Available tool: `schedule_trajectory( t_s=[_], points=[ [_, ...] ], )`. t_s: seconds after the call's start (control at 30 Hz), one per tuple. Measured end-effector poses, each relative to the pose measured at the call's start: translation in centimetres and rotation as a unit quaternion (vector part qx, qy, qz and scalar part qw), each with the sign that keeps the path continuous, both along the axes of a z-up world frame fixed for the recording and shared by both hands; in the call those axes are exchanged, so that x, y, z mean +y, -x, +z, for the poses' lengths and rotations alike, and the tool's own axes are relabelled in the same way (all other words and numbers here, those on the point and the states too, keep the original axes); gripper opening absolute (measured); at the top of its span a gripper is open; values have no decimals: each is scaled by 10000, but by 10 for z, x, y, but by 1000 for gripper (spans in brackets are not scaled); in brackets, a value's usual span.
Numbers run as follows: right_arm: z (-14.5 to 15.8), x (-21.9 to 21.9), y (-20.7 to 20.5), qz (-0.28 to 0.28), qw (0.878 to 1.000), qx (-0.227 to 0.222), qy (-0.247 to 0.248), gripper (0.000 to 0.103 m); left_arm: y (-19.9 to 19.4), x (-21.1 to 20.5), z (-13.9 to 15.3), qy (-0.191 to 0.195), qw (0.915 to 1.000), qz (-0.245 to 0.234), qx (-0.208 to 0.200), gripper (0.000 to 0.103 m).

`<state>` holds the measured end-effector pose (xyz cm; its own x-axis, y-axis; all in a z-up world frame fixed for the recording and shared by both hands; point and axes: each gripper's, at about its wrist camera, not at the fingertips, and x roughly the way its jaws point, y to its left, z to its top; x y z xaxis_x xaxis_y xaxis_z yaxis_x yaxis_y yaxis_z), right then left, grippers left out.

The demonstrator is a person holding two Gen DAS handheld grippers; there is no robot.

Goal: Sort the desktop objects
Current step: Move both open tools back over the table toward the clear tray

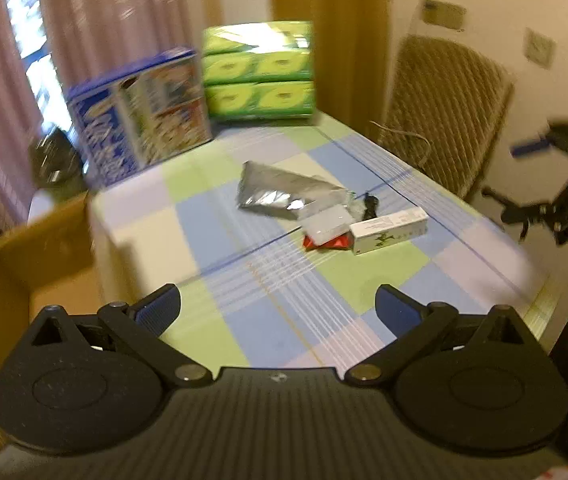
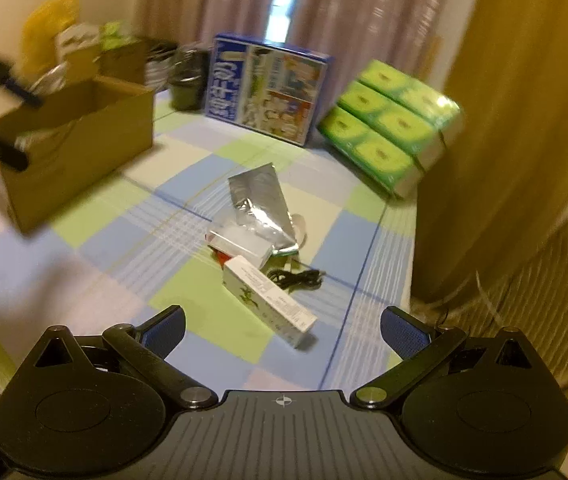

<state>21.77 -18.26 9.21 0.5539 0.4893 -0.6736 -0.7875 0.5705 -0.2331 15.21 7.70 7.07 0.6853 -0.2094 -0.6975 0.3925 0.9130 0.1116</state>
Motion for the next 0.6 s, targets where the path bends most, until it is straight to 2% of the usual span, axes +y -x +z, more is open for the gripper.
schedule_trajectory(
  t_s=[0.2, 0.33, 0.6],
  points=[
    [-10, 4, -11, 411, 9988, -111, 257, 101, -22, -41, -13, -657, 9952, -712, -164, 102],
    [-17, 9, -20, 641, 9965, -173, 506, 101, -31, -63, -30, -1008, 9849, -1358, -367, 102],
    [-39, 17, -51, 802, 9917, 176, 989, 101, -70, -83, -66, -1262, 9742, -1869, 4, 102]
  ],
)
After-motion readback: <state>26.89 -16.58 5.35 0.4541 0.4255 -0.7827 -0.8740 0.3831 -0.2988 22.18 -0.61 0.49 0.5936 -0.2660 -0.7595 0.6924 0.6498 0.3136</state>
